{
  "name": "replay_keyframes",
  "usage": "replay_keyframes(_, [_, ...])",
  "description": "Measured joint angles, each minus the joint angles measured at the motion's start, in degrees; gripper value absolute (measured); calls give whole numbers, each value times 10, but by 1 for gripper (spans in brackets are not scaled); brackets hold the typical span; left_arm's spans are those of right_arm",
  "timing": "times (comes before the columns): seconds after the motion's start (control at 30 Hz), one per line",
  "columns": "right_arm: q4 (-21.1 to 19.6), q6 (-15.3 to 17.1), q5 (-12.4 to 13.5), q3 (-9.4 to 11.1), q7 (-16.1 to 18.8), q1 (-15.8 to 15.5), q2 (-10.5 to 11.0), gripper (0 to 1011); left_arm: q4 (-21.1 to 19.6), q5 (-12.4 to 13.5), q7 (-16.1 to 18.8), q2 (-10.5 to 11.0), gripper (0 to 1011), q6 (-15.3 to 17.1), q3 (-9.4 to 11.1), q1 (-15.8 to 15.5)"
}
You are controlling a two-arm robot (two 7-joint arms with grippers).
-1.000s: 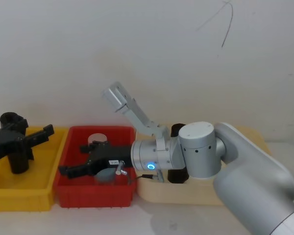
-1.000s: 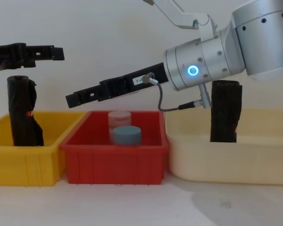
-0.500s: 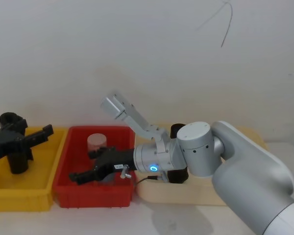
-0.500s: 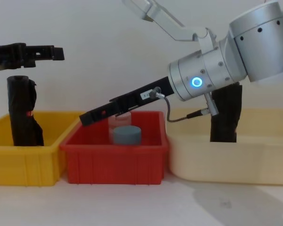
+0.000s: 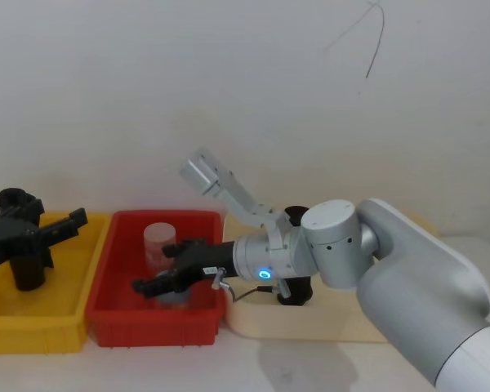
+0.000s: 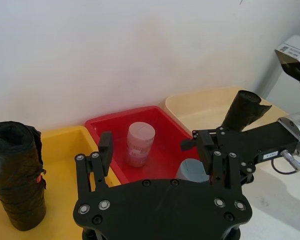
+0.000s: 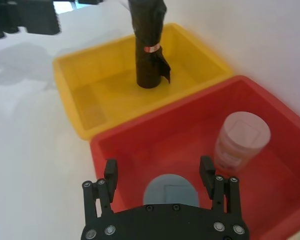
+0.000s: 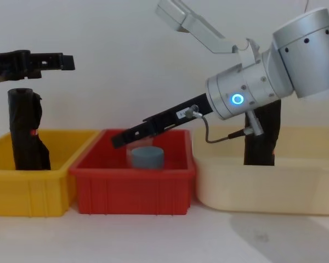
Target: Pick up the garbage bag with the one hand and transfer it to the other hand.
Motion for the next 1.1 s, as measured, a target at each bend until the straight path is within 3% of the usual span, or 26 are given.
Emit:
replay_keyframes(0.57, [24,-5,-12,-2,14,4,5,1001,0,0,0,0,1001,0,0,0])
replay_keyframes(1.1, [49,-11,-16,6,16,5,-6,1001,0,0,0,0,1001,0,0,0])
